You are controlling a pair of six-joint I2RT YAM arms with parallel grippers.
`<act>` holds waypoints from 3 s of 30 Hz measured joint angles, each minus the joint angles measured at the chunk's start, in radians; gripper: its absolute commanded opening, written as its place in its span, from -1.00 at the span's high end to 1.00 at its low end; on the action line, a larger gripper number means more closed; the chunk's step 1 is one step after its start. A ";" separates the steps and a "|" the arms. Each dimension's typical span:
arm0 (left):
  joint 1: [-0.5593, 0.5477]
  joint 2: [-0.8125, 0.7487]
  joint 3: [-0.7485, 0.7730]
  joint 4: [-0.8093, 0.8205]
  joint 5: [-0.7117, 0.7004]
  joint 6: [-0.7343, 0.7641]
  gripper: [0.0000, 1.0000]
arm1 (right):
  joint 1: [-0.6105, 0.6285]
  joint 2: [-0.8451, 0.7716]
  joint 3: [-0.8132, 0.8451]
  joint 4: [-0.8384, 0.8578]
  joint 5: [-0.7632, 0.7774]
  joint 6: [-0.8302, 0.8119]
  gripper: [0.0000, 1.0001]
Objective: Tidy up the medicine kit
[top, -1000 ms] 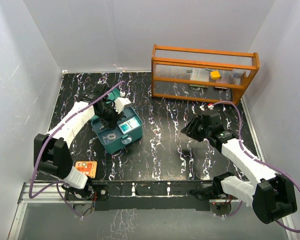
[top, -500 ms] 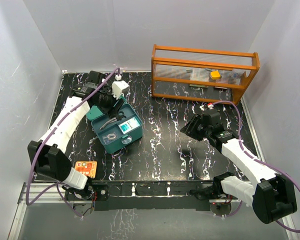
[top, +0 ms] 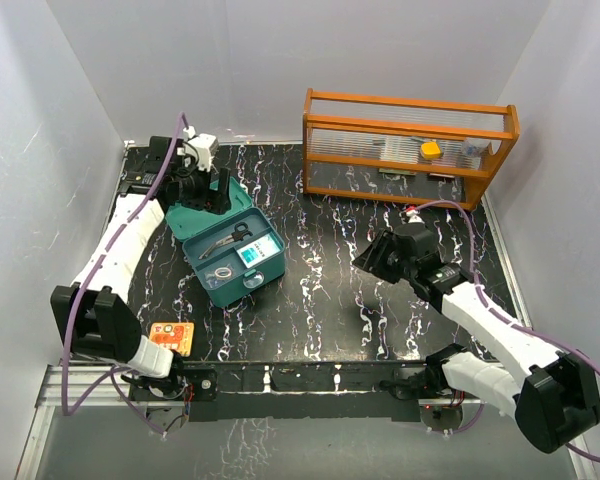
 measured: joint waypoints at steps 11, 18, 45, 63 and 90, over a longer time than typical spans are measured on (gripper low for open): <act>0.115 0.127 -0.064 0.031 0.080 -0.096 -0.95 | 0.313 0.050 0.000 0.138 0.038 -0.004 0.03; 0.118 0.132 -0.115 0.020 0.222 -0.096 -0.88 | 0.497 0.267 0.026 0.285 0.050 -0.007 0.00; 0.123 0.011 -0.283 0.049 0.377 -0.214 -0.50 | 0.386 0.548 0.282 0.363 0.146 -0.073 0.03; 0.013 -0.039 -0.271 0.019 0.323 -0.253 -0.97 | 0.254 0.495 0.341 0.237 0.212 -0.116 -0.01; 0.526 -0.033 -0.571 0.468 0.373 -0.590 -0.97 | 0.230 0.274 0.198 0.217 0.092 -0.006 -0.01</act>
